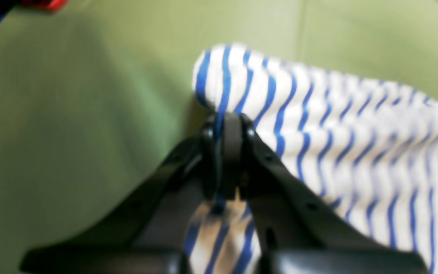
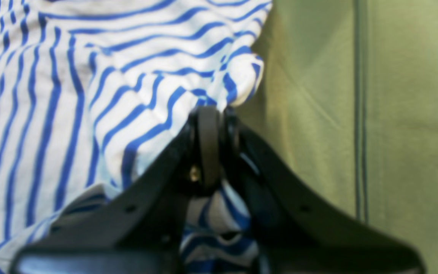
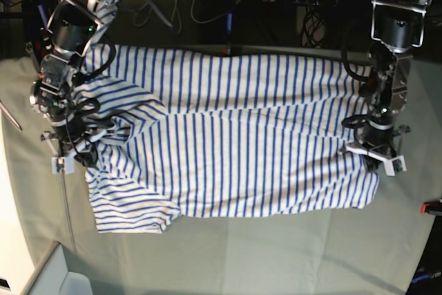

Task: Layout the t-shirt on the table in an organized manner, then fold the t-shirt properly
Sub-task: 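Lift the grasped fabric with both grippers and fold it toward the held edge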

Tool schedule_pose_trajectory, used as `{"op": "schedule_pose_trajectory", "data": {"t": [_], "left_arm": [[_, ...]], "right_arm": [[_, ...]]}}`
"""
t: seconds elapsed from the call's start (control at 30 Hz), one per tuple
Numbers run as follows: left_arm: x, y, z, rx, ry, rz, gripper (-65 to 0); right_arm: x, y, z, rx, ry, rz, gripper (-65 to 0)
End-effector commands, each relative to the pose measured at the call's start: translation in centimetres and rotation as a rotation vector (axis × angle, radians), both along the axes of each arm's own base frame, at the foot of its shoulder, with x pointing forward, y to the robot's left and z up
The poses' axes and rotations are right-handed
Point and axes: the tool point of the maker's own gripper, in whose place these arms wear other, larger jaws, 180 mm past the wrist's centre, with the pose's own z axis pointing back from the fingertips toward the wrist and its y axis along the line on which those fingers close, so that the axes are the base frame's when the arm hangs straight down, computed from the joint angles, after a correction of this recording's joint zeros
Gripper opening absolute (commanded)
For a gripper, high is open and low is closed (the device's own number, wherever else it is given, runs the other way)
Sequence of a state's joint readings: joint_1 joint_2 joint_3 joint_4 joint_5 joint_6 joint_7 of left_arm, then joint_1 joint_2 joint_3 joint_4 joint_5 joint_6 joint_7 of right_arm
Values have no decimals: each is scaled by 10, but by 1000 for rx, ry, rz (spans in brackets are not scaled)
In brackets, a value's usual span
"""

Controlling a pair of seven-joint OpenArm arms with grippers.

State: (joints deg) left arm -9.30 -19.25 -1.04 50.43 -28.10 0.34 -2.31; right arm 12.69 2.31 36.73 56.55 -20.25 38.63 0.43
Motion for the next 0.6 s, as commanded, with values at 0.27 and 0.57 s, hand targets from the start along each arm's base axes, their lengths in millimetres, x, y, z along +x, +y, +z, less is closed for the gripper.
{"op": "schedule_pose_trajectory", "data": {"t": [0.27, 0.57], "left_arm": [[-14, 22, 34, -2, -84, 47, -650], [-43, 23, 15, -11, -25, 60, -650]], "right_arm": [[-32, -15, 24, -48, -80, -14, -650], [-65, -21, 21, -14, -79, -41, -650]]}}
